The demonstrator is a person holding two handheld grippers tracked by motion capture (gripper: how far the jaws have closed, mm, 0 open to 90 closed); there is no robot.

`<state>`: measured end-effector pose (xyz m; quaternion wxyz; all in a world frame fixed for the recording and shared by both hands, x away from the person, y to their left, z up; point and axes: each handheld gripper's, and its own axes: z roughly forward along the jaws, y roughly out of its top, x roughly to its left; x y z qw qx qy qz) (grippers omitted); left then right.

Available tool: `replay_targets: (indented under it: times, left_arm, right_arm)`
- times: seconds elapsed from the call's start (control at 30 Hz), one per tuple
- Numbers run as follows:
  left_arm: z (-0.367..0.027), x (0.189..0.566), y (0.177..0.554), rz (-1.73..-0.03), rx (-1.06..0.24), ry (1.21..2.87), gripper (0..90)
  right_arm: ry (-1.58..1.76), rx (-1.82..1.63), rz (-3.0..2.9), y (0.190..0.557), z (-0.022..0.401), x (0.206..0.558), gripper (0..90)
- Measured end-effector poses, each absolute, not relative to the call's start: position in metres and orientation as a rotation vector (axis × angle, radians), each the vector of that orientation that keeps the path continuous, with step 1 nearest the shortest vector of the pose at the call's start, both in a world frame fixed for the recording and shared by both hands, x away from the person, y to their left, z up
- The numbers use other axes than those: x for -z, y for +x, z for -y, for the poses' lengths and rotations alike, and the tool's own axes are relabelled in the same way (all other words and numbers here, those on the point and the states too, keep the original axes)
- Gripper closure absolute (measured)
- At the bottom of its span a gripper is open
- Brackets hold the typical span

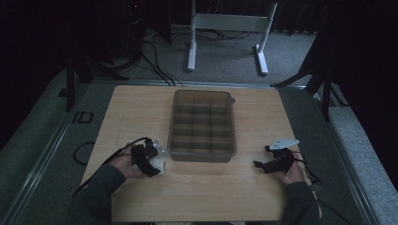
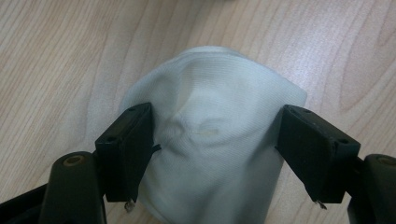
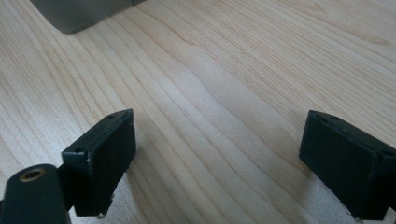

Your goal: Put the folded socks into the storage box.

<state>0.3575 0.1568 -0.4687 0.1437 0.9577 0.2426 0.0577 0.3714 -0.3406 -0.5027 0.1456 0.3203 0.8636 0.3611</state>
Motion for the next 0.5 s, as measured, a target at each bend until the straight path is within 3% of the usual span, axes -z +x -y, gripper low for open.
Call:
replay_targets:
  times: [0.2,0.5]
  left_arm:
    - [-0.159,0.4677,0.3628,-0.747,-0.153,2.748,32.3]
    - [-0.1637,0.4645,0.3666,-0.751,-0.194,2.745,53.1]
  right_arm:
    - [0.922,-1.04,-2.487,0.3714,0.3405,0.5028,10.3]
    - [0.922,-1.04,-2.487,0.3714,0.3406,0.5027,10.3]
